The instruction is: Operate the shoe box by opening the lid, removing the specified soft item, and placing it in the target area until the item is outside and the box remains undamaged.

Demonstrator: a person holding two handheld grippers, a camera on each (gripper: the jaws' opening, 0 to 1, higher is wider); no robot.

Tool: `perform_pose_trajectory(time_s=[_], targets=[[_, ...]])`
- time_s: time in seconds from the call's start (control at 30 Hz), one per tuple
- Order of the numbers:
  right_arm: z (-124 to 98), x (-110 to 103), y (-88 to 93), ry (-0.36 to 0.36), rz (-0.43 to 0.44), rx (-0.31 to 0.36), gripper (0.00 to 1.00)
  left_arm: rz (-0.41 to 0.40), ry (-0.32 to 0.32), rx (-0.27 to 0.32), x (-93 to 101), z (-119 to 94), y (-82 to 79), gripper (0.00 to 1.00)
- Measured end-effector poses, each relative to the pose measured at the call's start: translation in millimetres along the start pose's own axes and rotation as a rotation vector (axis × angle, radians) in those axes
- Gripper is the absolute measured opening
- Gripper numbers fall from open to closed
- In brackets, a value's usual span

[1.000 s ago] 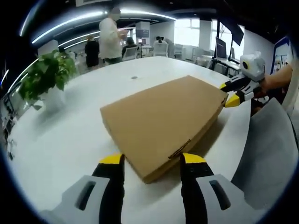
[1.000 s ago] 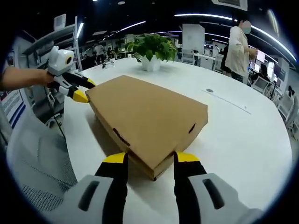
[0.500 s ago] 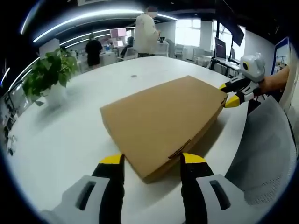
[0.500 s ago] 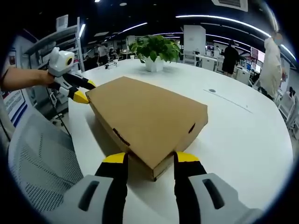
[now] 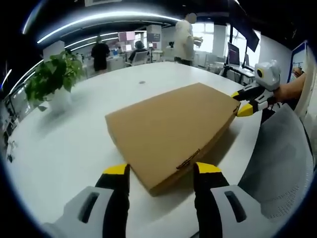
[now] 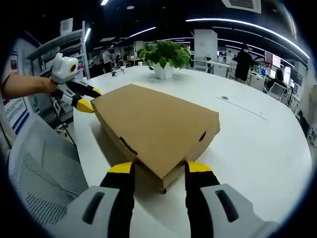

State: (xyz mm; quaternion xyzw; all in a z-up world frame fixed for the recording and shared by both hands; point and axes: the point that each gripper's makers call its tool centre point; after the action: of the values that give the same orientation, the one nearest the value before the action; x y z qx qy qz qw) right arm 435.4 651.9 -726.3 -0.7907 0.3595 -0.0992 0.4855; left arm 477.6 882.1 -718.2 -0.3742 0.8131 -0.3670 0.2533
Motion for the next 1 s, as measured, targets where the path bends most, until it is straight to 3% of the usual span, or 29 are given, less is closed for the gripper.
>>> perform_pose_trajectory(time_s=[0.63,1.0], targets=[[-6,-7,-7.0,-0.032,-0.022,0.021,0.42,-0.019,0.001,0.018,4.8,-6,-6.6,0.6],[-18,-11,-25.0,-0.035,-0.052,0.06,0.42,-0.041,-0.024,0.078,7.7,-19,-28.8,0.63]])
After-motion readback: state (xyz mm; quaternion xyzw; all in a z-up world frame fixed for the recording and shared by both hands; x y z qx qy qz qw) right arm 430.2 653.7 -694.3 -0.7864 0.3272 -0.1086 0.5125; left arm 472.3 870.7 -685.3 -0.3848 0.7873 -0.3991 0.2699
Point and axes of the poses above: the point that each gripper's makers call its tool centre point, and the gripper's own axes: z roughly forward along the fingers, x roughly to its right, y roughly out of its underside, and after that the axes turned 15 degrees about -y, right-handed
